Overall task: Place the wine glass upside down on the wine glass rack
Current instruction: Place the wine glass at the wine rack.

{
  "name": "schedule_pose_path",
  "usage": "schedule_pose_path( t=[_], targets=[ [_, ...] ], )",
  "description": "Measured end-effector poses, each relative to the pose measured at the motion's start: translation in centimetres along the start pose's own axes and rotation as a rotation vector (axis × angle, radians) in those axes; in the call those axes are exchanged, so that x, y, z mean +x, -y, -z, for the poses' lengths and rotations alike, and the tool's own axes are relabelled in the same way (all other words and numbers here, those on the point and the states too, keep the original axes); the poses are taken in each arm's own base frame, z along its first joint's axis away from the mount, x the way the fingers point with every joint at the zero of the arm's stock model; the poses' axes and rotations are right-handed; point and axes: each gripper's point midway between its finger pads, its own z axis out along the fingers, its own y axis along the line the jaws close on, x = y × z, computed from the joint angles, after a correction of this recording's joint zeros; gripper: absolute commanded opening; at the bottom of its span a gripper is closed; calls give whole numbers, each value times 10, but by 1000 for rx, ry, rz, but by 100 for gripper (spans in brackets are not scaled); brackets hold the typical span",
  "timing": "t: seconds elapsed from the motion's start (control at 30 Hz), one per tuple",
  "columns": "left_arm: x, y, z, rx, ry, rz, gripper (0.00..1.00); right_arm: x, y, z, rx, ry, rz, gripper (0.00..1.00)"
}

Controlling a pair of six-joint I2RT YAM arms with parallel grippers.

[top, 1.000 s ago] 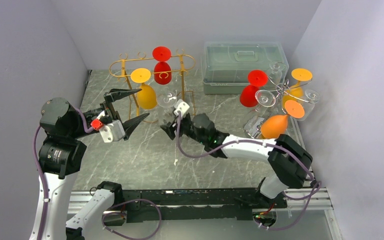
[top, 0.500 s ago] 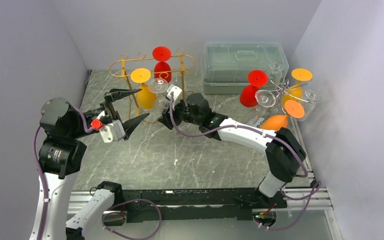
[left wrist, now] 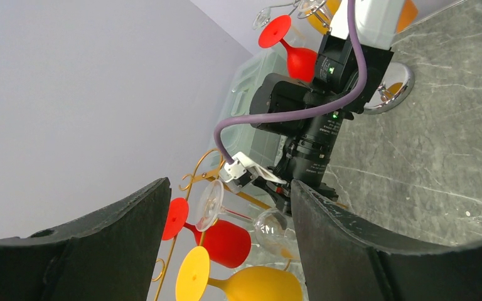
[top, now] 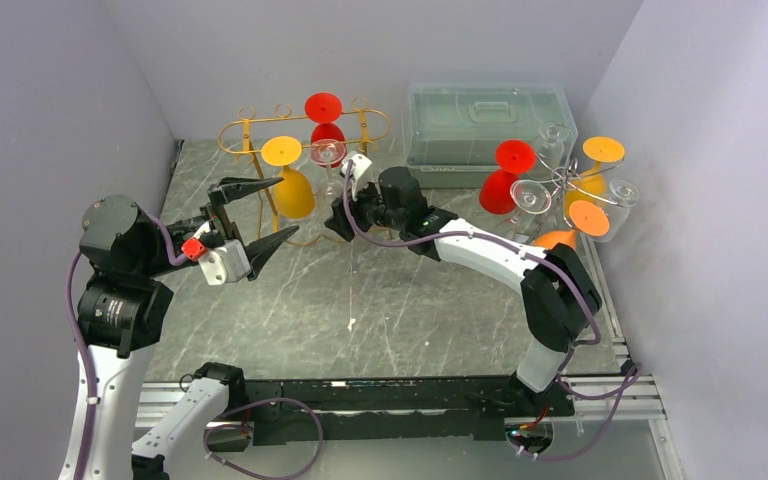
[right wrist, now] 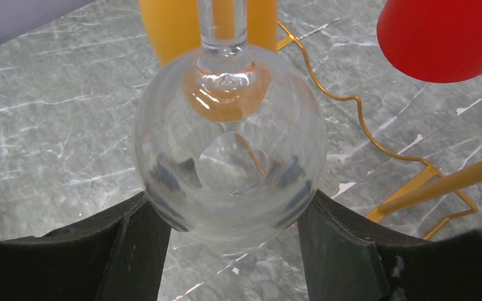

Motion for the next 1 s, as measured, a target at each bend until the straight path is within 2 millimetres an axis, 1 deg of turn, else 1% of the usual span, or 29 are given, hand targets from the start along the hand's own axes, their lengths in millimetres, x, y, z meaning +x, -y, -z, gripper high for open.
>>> schedule_pose_path(
  t=[0.47, 0.73, 1.0],
  targets=[
    [0, 0, 0, 0, 0, 0, 75, -13, 19, -9, 9, 9, -16, 42],
    [0, 0, 0, 0, 0, 0, 75, 2, 25, -17, 11, -36, -34, 42],
    [0, 0, 0, 0, 0, 0, 75, 8, 28, -20, 11, -47, -66, 44]
  ],
)
